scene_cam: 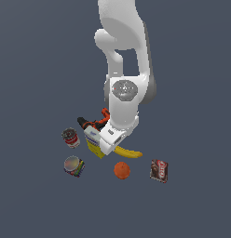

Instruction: Pick up a designated object from a clutter of objects.

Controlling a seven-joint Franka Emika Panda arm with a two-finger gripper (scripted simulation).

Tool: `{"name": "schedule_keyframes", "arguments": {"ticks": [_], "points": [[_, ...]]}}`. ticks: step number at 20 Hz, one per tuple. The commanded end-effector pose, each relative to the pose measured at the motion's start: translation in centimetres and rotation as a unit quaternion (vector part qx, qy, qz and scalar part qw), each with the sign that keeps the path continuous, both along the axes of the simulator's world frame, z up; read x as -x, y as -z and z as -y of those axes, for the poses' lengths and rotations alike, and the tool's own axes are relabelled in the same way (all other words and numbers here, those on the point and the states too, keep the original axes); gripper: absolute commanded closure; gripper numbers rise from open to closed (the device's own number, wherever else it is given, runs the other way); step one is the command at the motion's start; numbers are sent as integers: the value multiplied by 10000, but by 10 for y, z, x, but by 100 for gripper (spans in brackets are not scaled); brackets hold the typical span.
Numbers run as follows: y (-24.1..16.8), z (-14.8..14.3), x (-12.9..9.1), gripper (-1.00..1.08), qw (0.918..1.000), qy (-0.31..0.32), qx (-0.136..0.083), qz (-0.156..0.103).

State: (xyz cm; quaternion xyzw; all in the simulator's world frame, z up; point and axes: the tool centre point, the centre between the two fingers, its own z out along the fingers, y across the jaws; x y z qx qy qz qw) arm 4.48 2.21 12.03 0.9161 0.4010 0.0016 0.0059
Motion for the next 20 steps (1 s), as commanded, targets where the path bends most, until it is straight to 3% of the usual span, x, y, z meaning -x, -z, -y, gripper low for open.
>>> {"name": "schedule_keyframes", "arguments": {"ticks": [1, 10, 20], "points": [[16, -5, 1, -92, 9995, -319, -9, -10], [48, -15, 6, -92, 9954, -955, -39, -40], [59, -16, 7, -92, 9950, -999, -42, -46]]}}
